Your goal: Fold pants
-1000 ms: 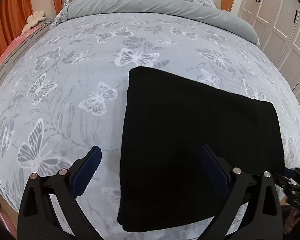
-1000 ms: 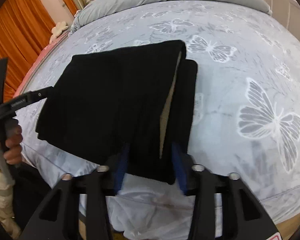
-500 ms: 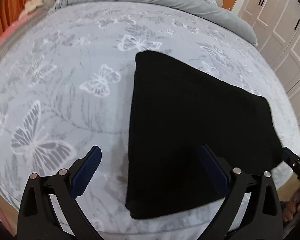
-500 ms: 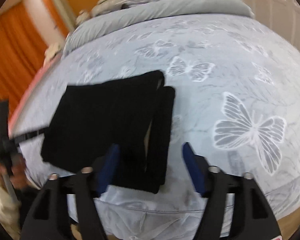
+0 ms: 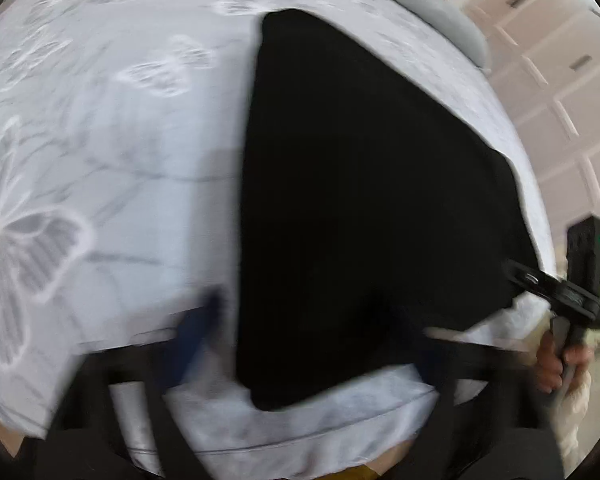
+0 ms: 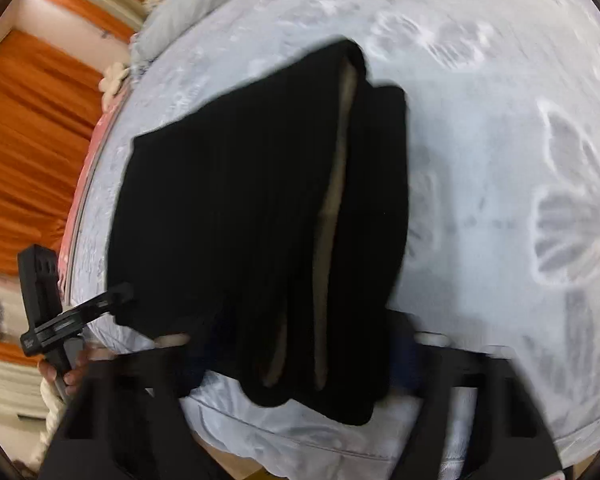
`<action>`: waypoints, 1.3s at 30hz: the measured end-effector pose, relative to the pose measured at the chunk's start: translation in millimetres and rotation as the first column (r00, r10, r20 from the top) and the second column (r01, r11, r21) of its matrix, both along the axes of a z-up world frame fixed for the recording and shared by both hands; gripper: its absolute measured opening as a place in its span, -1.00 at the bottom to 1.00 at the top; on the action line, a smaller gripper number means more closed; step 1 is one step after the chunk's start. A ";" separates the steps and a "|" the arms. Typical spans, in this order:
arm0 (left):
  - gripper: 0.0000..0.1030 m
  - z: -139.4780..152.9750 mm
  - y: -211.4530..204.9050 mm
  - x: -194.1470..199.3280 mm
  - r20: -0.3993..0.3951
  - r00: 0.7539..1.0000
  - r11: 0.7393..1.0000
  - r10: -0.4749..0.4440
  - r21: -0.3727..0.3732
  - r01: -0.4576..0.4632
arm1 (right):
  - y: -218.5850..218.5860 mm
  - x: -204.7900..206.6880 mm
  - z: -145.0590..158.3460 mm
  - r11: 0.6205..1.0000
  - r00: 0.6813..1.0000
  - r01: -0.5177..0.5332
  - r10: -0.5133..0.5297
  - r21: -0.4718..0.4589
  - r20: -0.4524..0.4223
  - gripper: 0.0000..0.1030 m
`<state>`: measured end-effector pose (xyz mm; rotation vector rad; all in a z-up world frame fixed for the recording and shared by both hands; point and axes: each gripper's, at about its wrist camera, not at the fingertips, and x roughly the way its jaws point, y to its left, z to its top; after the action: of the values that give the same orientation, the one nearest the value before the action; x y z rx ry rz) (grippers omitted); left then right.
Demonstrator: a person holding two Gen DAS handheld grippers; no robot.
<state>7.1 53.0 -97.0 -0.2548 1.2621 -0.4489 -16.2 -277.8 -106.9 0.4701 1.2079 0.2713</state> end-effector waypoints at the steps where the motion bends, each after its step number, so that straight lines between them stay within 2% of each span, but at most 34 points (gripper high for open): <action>1: -0.24 6.0 -1.5 -0.4 0.015 1.000 1.000 0.004 0.010 -0.004 | 0.5 -2.4 11.0 1.000 1.000 -0.006 0.006 0.004 0.028 -0.33; 2: -0.47 13.9 -1.9 -2.6 0.039 0.999 1.000 0.002 0.015 -0.003 | -0.1 -3.4 22.5 1.000 0.998 -0.010 0.009 0.017 0.056 -0.36; 3: -0.52 26.8 -0.3 -8.5 0.073 0.997 1.000 0.003 0.011 -0.004 | -0.3 -7.1 30.3 0.999 0.997 -0.015 0.012 0.035 0.082 -0.37; 5: -0.52 43.0 2.7 -19.0 0.106 0.994 1.000 -0.003 0.011 0.002 | 3.2 -22.0 46.1 0.998 0.993 -0.036 0.030 0.051 0.114 -0.34; 6: -0.48 45.9 5.7 -24.8 0.095 0.995 1.000 -0.005 -0.009 0.006 | 4.2 -26.1 45.4 0.998 0.994 -0.041 0.036 0.042 0.106 -0.31; 7: -0.38 40.5 8.4 -29.5 0.068 0.998 1.000 -0.001 -0.017 0.003 | 4.4 -30.2 39.5 0.999 0.996 -0.050 0.048 0.019 0.080 -0.13; 8: -0.15 33.4 9.6 -32.1 0.052 0.999 1.000 0.007 -0.007 -0.006 | 4.8 -32.2 29.1 0.998 0.997 -0.060 0.061 -0.019 0.047 0.12; 9: 0.12 19.1 10.0 -34.8 0.031 0.999 0.999 0.029 0.045 -0.030 | 3.6 -32.0 14.5 0.995 0.998 -0.057 0.058 -0.081 0.005 0.24; 10: 0.21 10.2 9.3 -34.7 0.010 0.999 0.997 0.039 0.071 -0.039 | -2.4 -34.2 -1.2 0.996 1.000 -0.027 0.026 -0.088 -0.018 0.38; 12: 0.63 1.1 10.1 -29.8 -0.025 0.999 0.998 0.048 0.034 -0.047 | -12.9 -36.3 -11.6 0.999 0.999 0.034 -0.033 0.023 -0.041 0.46; 14: 0.85 0.3 9.7 -26.5 -0.015 0.997 0.997 0.076 0.016 -0.076 | -12.4 -35.0 -10.1 0.998 0.999 0.020 -0.018 0.068 -0.029 0.54; 16: 0.89 -3.0 7.4 -22.7 -0.024 0.994 0.994 0.107 0.003 -0.107 | -9.4 -33.4 -12.1 0.997 1.000 0.010 -0.009 0.073 -0.021 0.65; 18: 0.90 -7.2 6.6 -22.6 -0.053 0.991 0.992 0.123 -0.035 -0.125 | -1.7 -31.0 -22.5 0.995 0.998 0.022 -0.017 0.096 -0.053 0.70; 20: 0.90 -10.3 2.4 -19.8 -0.066 0.990 0.990 0.128 -0.059 -0.132 | 5.6 -28.1 -24.2 0.996 0.998 0.034 -0.030 0.086 -0.047 0.90; 22: 0.90 -12.4 -6.5 -16.7 -0.070 0.990 0.991 0.120 -0.053 -0.124 | 12.9 -32.8 -23.9 0.998 0.999 0.023 -0.021 0.061 -0.034 0.90; 25: 0.91 -15.7 -22.6 -15.0 -0.033 0.994 0.994 0.108 -0.010 -0.109 | 19.0 -34.4 -24.2 0.999 1.000 0.030 -0.030 0.012 -0.005 0.90; 27: 0.91 -15.7 -34.8 -14.3 0.005 0.995 0.994 0.099 0.039 -0.099 | 9.0 -31.6 -20.9 0.998 0.998 0.056 -0.056 0.022 0.006 0.90; 29: 0.91 -12.6 -38.5 -12.1 0.028 0.995 0.994 0.094 0.053 -0.096 | 3.3 -34.3 -19.4 0.997 0.997 0.071 -0.072 0.034 0.020 0.90; 30: 0.85 -11.5 -39.3 -11.1 0.038 0.995 0.994 0.097 0.056 -0.099 | 0.1 -32.5 -18.8 0.996 0.997 0.080 -0.080 0.036 0.022 0.84; 31: 0.77 -9.4 -39.0 -11.9 0.047 0.994 0.993 0.102 0.053 -0.104 | -1.2 -33.7 -17.7 0.996 0.996 0.085 -0.085 0.022 0.026 0.66; 33: 0.31 -2.5 -39.1 -16.3 0.063 0.993 0.994 0.095 0.043 -0.098 | -0.9 -36.7 -12.4 0.998 0.997 0.060 -0.060 0.002 0.053 0.30; 34: 0.18 0.1 -38.8 -16.9 0.069 0.993 0.995 0.092 0.036 -0.094 | -2.7 -38.8 -9.9 0.998 0.996 0.057 -0.057 0.010 0.065 0.07; 35: -0.04 2.1 -37.8 -16.2 0.074 0.993 0.995 0.088 0.034 -0.091 | -3.8 -41.9 -6.8 0.998 0.995 0.052 -0.053 0.018 0.080 -0.11; 36: -0.18 5.3 -37.1 -17.5 0.083 0.992 0.995 0.092 0.031 -0.095 | -4.8 -44.6 -4.7 0.999 0.994 0.048 -0.050 0.019 0.093 -0.16; 39: -0.28 12.1 -34.1 -21.6 0.106 0.989 0.993 0.100 0.050 -0.106 | 2.6 -43.4 3.2 0.999 0.991 0.045 -0.047 0.023 0.123 -0.23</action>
<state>-14.5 18.9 -84.9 -0.2452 1.1524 -0.3336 -59.6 -275.2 -103.7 0.4914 1.0732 0.2696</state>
